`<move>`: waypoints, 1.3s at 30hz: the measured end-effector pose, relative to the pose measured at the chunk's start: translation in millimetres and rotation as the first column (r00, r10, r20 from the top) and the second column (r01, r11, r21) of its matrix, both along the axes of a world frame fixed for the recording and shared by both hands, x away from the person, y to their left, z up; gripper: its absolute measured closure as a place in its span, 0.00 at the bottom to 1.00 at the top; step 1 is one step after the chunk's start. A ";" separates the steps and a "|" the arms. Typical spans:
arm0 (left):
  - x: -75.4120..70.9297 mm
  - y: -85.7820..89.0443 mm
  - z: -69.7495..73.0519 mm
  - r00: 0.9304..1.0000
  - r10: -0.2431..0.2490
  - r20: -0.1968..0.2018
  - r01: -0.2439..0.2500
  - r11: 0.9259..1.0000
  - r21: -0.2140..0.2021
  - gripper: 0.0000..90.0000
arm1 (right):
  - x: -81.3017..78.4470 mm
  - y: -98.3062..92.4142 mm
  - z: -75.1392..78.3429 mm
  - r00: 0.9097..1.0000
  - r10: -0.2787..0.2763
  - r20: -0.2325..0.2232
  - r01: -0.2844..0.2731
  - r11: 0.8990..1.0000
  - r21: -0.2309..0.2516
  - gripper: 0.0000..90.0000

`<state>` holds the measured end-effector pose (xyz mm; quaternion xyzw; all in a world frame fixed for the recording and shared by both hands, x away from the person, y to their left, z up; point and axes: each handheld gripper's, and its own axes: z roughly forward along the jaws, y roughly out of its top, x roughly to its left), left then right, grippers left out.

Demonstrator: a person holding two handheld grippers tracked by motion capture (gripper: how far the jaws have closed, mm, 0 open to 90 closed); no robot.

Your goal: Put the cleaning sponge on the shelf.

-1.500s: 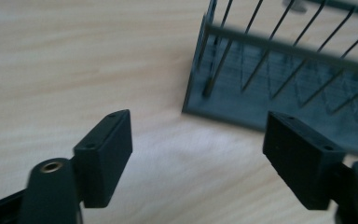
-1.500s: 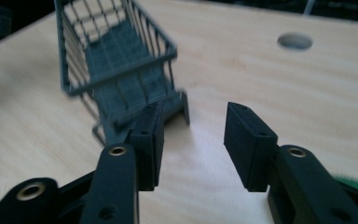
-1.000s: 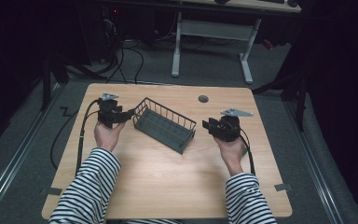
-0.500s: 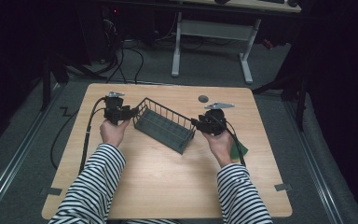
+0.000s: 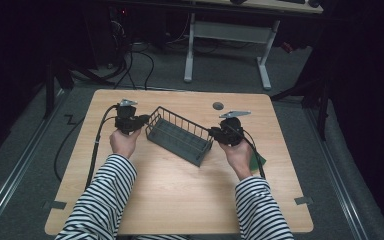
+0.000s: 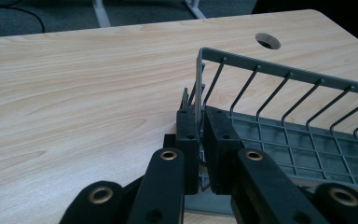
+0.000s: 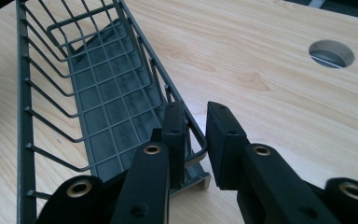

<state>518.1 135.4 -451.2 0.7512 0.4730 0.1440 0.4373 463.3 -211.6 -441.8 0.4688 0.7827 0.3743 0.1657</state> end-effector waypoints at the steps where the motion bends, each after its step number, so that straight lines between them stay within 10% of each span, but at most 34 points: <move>1: -0.6 -1.3 -0.1 1.000 -0.007 -0.004 0.007 1.000 -0.006 0.95 | -1.5 -2.1 0.2 1.000 0.000 -0.001 0.000 1.000 -0.003 0.87; 24: -23.3 -29.3 1.9 0.989 -0.145 -0.002 0.145 0.989 0.013 0.94 | -37.7 -35.3 3.6 0.999 -0.030 -0.018 0.029 0.999 -0.042 0.82; 31: -29.8 -21.0 2.5 0.991 -0.134 0.027 0.133 0.991 0.004 0.40 | -37.3 -47.8 6.2 0.998 -0.065 -0.012 0.066 0.996 0.059 0.46; 39: -50.9 -1.7 7.4 0.990 -0.124 0.068 0.128 0.991 -0.049 0.33 | -53.1 -67.6 21.6 0.992 -0.106 0.075 0.097 0.990 0.107 0.42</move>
